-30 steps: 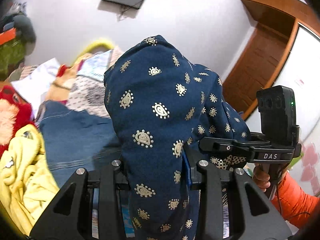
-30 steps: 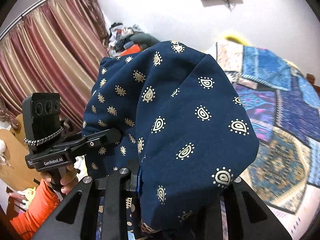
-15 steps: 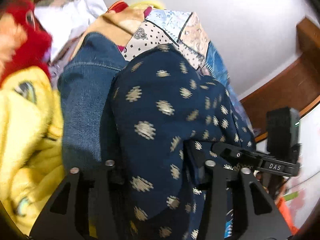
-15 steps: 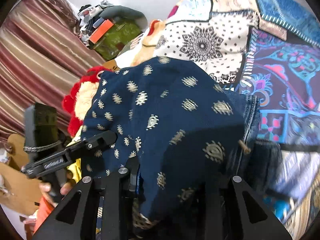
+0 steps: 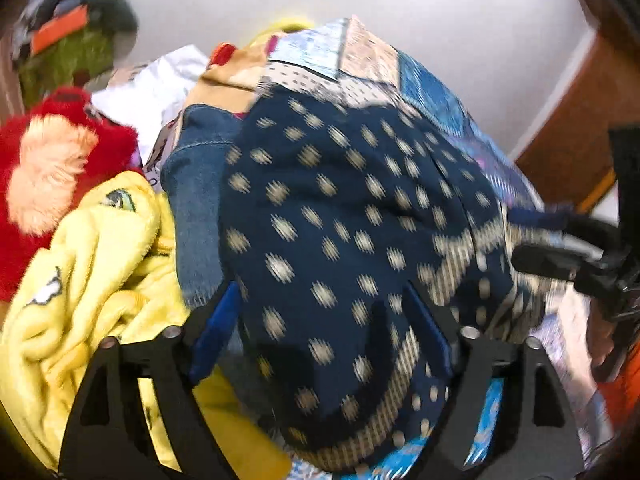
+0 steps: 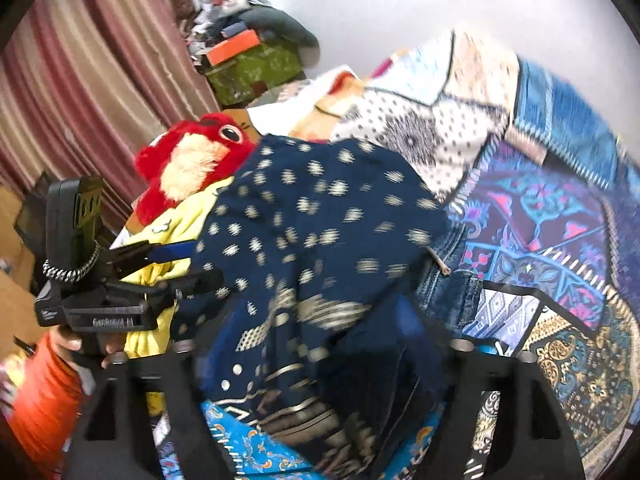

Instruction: Fold large clothes

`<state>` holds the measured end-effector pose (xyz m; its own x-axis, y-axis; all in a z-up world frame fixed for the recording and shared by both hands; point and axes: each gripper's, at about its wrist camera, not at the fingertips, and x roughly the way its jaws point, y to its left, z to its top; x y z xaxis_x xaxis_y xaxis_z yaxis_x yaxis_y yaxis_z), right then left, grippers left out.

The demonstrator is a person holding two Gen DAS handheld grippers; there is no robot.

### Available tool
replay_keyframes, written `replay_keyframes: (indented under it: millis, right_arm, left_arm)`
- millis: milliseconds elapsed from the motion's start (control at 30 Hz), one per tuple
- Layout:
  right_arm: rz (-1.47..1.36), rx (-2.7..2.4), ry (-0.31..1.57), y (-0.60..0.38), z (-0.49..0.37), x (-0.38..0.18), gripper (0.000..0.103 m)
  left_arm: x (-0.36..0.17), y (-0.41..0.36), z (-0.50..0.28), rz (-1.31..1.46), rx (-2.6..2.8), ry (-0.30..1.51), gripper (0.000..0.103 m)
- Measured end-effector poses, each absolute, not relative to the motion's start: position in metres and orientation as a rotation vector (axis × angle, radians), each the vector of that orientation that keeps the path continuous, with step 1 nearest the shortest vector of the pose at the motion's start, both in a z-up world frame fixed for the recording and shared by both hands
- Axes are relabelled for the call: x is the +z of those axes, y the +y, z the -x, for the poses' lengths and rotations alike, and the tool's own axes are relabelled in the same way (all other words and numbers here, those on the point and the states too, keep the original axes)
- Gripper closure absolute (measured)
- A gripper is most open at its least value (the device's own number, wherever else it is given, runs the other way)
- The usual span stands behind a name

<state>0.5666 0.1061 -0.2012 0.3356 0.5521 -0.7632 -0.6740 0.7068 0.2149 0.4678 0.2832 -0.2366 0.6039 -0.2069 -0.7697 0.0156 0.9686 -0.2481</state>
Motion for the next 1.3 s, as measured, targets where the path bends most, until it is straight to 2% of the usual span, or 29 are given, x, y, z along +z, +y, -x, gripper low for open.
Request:
replay_keyframes:
  millis: [167, 267, 367, 500, 700, 833, 933, 1300]
  right_arm:
    - [0.211, 0.765, 1.011, 0.112, -0.557, -0.242, 0.026]
    - [0.295, 0.723, 1.013, 0.105, -0.554, -0.268, 0.025]
    - [0.244, 0.792, 1.049, 0.086, -0.554, -0.283, 0.025]
    - [0.228, 0.819, 1.047, 0.067, -0.547, -0.283, 0.025]
    - [0.353, 0.732, 0.977, 0.048, -0.512, -0.262, 0.025]
    - [0.332, 0.698, 0.923, 0.032, -0.489, -0.226, 0.025]
    - [0.281, 0.705, 0.826, 0.022, -0.462, -0.179, 0.025]
    - [0.079, 0.725, 0.369, -0.014, -0.322, -0.013, 0.025]
  left_arm:
    - [-0.274, 0.269, -0.449, 0.118, -0.068, 1.003, 0.016]
    - [-0.285, 0.275, -0.430, 0.170, -0.076, 0.965, 0.016]
    - [-0.296, 0.280, -0.414, 0.217, -0.086, 0.951, 0.016]
    - [-0.302, 0.281, -0.404, 0.258, -0.073, 0.929, 0.016]
    - [-0.287, 0.273, -0.381, 0.223, -0.019, 0.926, 0.016]
    - [-0.254, 0.262, -0.358, 0.167, 0.022, 0.902, 0.018]
    - [-0.213, 0.252, -0.334, 0.132, 0.046, 0.824, 0.018]
    - [-0.029, 0.195, -0.211, 0.084, 0.034, 0.338, 0.018]
